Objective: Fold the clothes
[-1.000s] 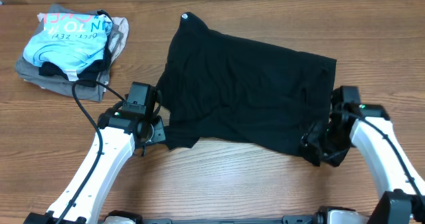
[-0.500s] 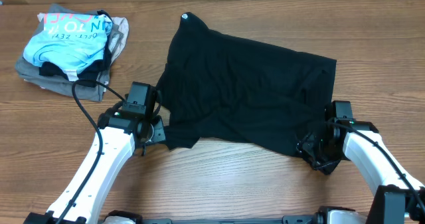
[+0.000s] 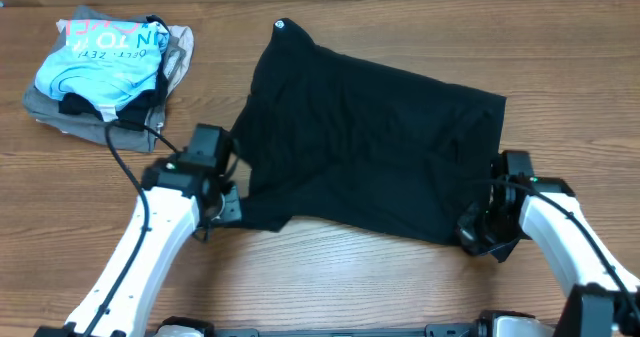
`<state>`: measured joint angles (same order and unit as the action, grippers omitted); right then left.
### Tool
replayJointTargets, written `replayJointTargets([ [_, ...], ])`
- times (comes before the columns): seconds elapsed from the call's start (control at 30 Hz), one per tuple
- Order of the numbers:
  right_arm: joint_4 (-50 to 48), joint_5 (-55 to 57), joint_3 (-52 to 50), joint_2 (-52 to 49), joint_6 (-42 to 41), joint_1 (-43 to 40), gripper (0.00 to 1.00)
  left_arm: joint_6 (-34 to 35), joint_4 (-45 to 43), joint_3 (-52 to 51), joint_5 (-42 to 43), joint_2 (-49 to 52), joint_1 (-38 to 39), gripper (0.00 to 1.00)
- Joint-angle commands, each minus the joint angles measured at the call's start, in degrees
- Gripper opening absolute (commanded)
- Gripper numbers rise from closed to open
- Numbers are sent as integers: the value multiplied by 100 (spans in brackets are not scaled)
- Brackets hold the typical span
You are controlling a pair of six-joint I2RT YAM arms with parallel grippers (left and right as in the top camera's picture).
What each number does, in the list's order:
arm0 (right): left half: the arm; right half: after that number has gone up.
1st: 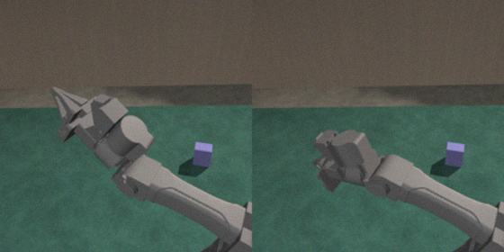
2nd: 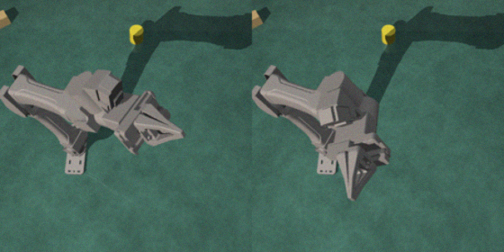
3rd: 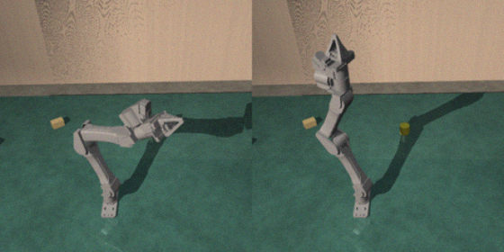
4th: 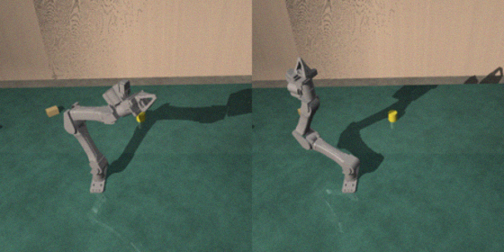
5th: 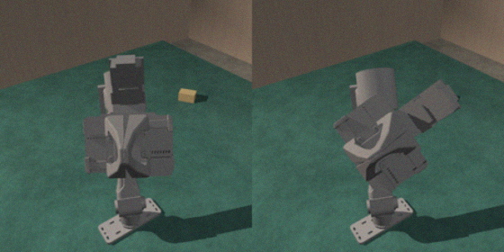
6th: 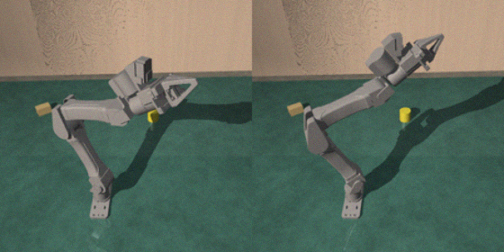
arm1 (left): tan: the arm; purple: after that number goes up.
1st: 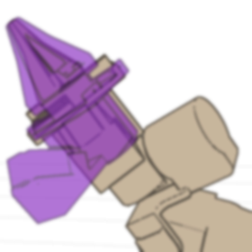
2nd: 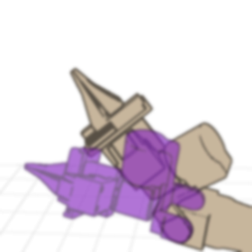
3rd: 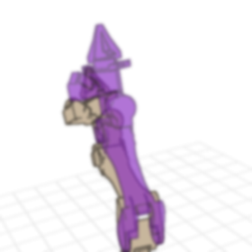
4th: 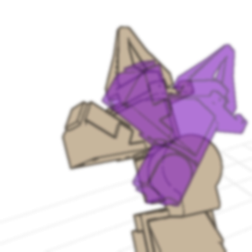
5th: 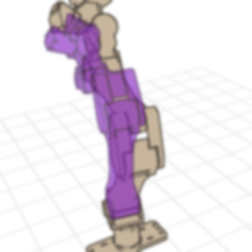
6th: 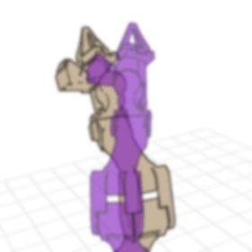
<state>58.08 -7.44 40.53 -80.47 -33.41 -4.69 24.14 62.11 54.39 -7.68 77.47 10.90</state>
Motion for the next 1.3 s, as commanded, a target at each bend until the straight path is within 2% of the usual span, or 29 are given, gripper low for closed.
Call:
replayJointTargets([
  [0.0,391,55,782,608,243,-166,4,-166,586,1091,-258,-236,-114,4],
  [0.27,1875,55,2149,1775,826,-632,4,-535,1941,2546,-286,-304,-103,4],
  [0.47,2583,33,2492,2192,1080,-793,4,-555,2297,3141,-420,-304,-118,4],
  [0.8,2487,33,2343,1853,1143,-791,4,-745,1770,3296,-275,66,-111,4],
  [1.0,2013,31,2343,1174,1141,-780,4,-748,1534,3259,-280,984,-109,4],
  [1.27,1311,28,2343,76,1110,-780,4,-826,509,3259,-256,2203,15,4],
])
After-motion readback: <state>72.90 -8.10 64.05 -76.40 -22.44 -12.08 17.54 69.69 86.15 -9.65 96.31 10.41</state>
